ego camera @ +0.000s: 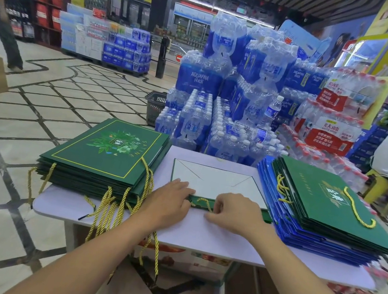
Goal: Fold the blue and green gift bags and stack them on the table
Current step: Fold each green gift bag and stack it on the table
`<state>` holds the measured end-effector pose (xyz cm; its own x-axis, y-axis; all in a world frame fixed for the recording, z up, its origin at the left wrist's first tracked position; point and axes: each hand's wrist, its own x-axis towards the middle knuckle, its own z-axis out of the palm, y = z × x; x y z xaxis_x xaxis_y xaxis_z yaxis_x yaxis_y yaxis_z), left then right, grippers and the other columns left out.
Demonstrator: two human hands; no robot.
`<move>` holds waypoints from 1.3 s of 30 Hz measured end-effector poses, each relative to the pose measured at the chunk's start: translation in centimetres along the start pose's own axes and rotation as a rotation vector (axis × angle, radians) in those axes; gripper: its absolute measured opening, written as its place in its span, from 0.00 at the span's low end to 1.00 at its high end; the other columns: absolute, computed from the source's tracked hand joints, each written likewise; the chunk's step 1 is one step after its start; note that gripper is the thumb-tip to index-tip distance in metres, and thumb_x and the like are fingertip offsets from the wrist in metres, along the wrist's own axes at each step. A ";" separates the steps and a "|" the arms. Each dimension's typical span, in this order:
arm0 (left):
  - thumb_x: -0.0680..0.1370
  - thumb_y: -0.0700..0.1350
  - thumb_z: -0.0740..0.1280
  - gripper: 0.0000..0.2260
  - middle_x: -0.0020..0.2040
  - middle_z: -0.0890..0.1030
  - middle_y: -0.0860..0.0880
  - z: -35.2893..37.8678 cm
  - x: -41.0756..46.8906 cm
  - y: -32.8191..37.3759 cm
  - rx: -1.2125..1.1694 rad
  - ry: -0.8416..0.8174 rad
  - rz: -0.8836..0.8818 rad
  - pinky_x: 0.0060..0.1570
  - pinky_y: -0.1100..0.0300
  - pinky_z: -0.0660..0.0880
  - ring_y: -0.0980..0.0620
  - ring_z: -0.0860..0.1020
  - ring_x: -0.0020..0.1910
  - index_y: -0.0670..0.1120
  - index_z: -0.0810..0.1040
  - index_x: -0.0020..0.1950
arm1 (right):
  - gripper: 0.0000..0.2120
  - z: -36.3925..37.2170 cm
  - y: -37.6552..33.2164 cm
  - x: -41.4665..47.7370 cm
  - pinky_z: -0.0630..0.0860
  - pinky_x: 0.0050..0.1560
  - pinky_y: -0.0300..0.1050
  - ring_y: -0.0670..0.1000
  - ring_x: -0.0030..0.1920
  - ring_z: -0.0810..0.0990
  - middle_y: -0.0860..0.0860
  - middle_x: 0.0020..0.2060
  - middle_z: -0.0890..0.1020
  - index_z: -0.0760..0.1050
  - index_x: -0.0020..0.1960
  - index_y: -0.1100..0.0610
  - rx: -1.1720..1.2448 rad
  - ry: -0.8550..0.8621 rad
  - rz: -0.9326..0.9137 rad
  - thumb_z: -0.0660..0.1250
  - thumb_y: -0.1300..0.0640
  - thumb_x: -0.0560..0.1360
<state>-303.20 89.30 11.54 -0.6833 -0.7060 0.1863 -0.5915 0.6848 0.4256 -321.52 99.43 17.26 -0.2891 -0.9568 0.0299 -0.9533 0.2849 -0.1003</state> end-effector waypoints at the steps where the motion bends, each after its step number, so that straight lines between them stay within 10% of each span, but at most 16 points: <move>1: 0.83 0.48 0.54 0.23 0.82 0.62 0.52 0.0 0.0 0.0 -0.001 0.000 -0.001 0.79 0.52 0.59 0.54 0.54 0.82 0.54 0.67 0.80 | 0.14 0.4 0.0 -0.1 0.72 0.40 0.43 0.47 0.41 0.79 0.43 0.37 0.81 0.77 0.41 0.48 -0.027 0.022 -0.034 0.67 0.37 0.70; 14: 0.80 0.54 0.59 0.26 0.82 0.62 0.54 -0.2 -0.3 0.2 -0.002 -0.027 -0.003 0.78 0.51 0.60 0.54 0.54 0.82 0.55 0.68 0.79 | 0.06 0.2 0.2 0.9 0.69 0.41 0.45 0.52 0.45 0.78 0.44 0.43 0.80 0.75 0.46 0.47 -0.103 0.011 -0.138 0.66 0.46 0.72; 19: 0.82 0.65 0.56 0.26 0.79 0.67 0.54 -0.3 -0.3 0.4 0.015 0.014 0.007 0.74 0.50 0.66 0.54 0.59 0.81 0.55 0.73 0.75 | 0.04 -3.5 0.0 2.6 0.77 0.43 0.46 0.47 0.41 0.81 0.45 0.38 0.84 0.77 0.45 0.48 0.206 -0.079 -0.072 0.67 0.48 0.73; 28: 0.83 0.63 0.51 0.19 0.57 0.76 0.58 -0.2 -0.1 0.3 0.055 0.061 0.040 0.53 0.53 0.73 0.54 0.74 0.58 0.54 0.75 0.61 | 0.10 -7.7 0.8 7.1 0.80 0.39 0.43 0.49 0.34 0.72 0.50 0.34 0.73 0.81 0.51 0.55 0.479 -0.102 -0.096 0.65 0.51 0.82; 39: 0.82 0.67 0.57 0.28 0.71 0.73 0.55 -0.5 -0.1 0.9 0.127 -0.013 0.080 0.75 0.50 0.61 0.51 0.68 0.73 0.51 0.65 0.75 | 0.29 -2.0 0.6 11.7 0.65 0.32 0.46 0.53 0.32 0.73 0.51 0.29 0.74 0.68 0.30 0.56 0.141 0.227 -0.003 0.53 0.41 0.84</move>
<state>-303.40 89.89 12.36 -0.7351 -0.6468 0.2033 -0.5841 0.7564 0.2944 -325.62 88.48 19.51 -0.3139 -0.9157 0.2507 -0.9371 0.2564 -0.2368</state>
